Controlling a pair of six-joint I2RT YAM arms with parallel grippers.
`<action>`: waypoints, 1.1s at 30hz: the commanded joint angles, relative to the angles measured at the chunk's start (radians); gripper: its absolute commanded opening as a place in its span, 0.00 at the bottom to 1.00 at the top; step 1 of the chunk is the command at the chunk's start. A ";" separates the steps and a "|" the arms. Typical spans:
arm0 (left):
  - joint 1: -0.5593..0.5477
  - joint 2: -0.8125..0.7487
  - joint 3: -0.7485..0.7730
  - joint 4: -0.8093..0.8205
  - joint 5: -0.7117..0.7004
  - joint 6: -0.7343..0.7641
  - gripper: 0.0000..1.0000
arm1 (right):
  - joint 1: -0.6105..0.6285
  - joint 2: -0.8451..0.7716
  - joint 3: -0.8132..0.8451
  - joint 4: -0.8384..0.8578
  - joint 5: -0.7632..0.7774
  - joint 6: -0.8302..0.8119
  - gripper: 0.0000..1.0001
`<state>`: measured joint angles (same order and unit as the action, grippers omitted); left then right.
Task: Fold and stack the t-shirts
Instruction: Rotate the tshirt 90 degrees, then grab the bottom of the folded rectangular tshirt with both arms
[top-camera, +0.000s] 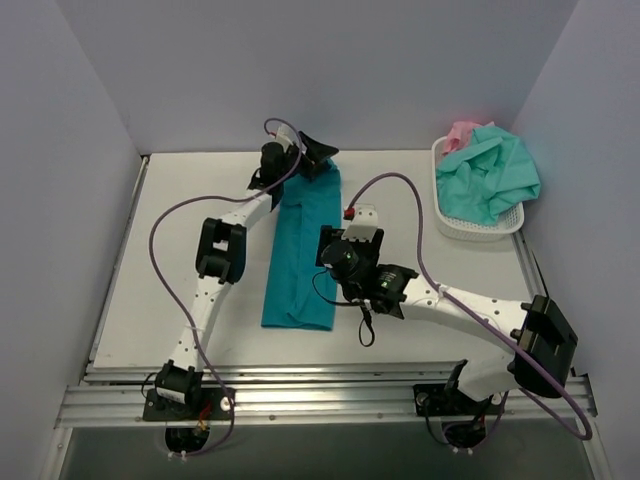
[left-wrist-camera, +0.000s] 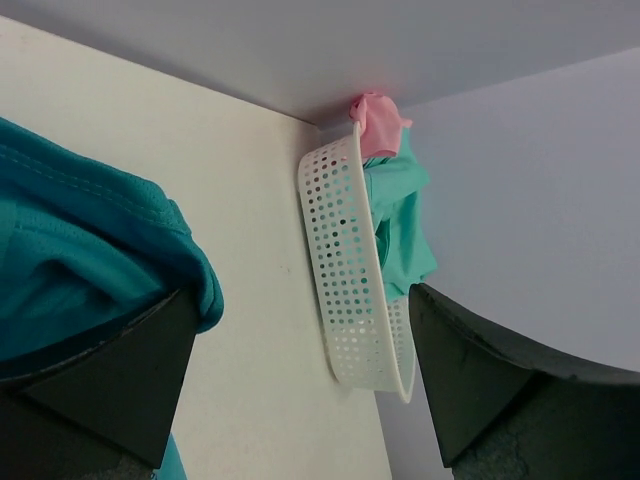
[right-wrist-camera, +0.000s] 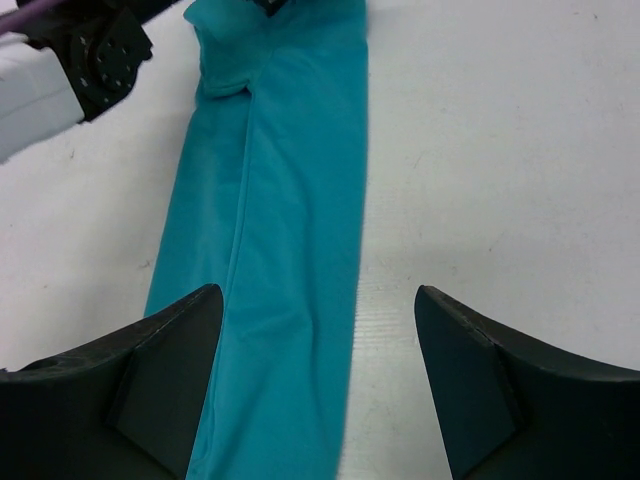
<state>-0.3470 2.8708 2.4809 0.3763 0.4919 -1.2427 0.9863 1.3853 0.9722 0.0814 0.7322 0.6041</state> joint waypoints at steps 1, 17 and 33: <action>0.086 -0.239 -0.096 0.190 0.033 0.028 0.94 | 0.038 -0.034 0.037 -0.051 0.107 0.029 0.73; 0.266 -0.697 -0.587 -0.194 -0.134 0.383 0.94 | 0.138 0.052 0.118 -0.075 0.180 0.046 0.73; 0.125 -1.637 -1.712 -0.315 -0.621 0.451 0.94 | -0.095 0.008 -0.232 0.270 -0.328 0.179 0.74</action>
<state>-0.1658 1.3853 0.7979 0.0856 -0.0120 -0.7971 0.9257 1.4296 0.8246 0.2390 0.5369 0.6956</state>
